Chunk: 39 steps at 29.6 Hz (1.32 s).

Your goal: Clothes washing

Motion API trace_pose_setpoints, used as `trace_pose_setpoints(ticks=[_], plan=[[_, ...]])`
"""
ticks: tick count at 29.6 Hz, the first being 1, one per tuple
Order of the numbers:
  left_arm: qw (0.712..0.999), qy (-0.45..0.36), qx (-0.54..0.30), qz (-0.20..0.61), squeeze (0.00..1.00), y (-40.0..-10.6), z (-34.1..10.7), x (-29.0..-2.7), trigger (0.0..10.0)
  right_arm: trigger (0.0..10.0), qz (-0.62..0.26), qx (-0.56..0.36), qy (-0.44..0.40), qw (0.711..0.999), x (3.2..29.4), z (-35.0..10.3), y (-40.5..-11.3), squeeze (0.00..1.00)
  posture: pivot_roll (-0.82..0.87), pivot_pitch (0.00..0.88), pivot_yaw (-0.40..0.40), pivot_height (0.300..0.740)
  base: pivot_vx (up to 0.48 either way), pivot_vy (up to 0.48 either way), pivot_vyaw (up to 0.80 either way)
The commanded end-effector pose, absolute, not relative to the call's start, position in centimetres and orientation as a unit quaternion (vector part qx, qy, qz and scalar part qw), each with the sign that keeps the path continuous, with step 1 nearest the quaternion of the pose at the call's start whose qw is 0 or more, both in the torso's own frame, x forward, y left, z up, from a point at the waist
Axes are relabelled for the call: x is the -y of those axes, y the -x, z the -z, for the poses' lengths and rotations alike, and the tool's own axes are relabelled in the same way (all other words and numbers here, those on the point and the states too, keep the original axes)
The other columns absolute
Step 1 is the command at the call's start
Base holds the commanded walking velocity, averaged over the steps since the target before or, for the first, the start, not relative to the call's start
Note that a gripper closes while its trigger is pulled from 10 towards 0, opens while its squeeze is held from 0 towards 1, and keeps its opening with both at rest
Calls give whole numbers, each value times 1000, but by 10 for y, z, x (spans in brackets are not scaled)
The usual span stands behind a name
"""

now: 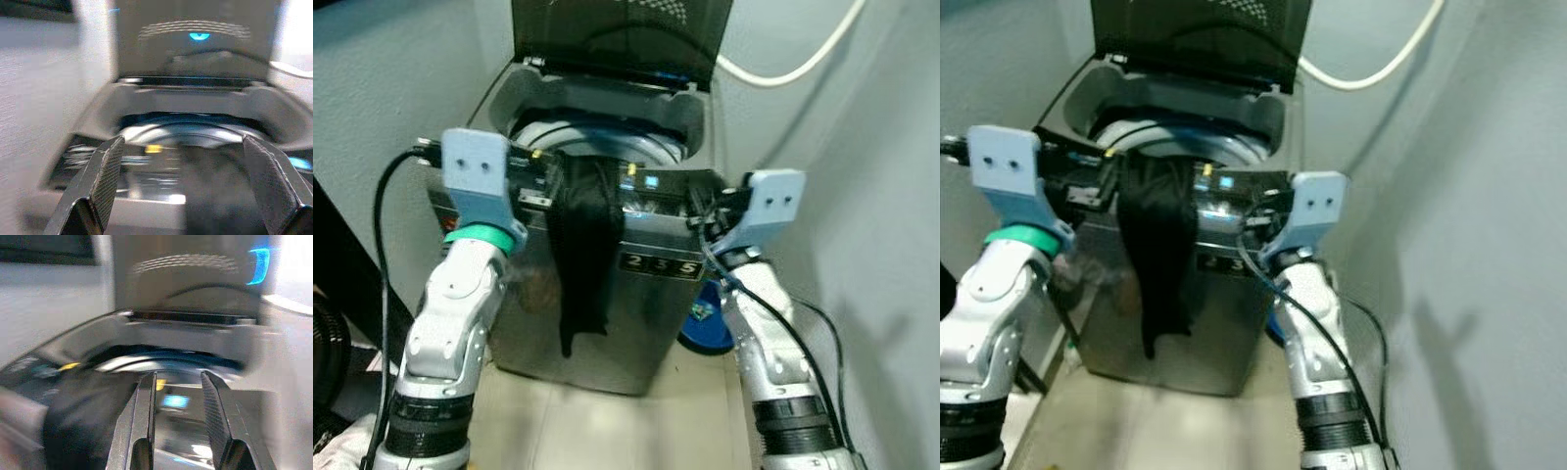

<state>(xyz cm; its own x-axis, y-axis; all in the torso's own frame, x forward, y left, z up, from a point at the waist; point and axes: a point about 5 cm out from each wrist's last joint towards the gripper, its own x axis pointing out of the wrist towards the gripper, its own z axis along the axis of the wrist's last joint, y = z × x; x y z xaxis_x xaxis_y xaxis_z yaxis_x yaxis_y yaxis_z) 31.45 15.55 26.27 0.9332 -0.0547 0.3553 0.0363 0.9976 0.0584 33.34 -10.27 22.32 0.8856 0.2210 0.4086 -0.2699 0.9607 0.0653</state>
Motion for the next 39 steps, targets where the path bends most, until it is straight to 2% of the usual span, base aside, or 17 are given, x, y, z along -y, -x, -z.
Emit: trace_pose_setpoints(ticks=[1, 18, 26, 39], plan=[[984, -27, 174, 28, 0, -315, -260, -153, 10000, 10000, -117, 200, -57, 971, 108, -221, -334, 0, 148, 0, -8, 740, 0, 0, 0], [984, -31, 171, 26, 0, -316, -259, -153, 10000, 10000, -116, 200, -58, 971, 108, -220, -334, 0, 149, 0, -6, 740, 0, 0, 0], [986, -59, 149, 47, 0, -319, -251, -156, 10000, 10000, -124, 210, -7, 970, 104, -222, -332, 0, 153, 0, -3, 740, 0, 0, 0], [984, -63, 150, 67, 0, -321, -251, -153, 10000, 10000, -113, 200, -6, 973, 107, -218, -333, 0, 143, 0, -2, 740, 20, 0, 0]])
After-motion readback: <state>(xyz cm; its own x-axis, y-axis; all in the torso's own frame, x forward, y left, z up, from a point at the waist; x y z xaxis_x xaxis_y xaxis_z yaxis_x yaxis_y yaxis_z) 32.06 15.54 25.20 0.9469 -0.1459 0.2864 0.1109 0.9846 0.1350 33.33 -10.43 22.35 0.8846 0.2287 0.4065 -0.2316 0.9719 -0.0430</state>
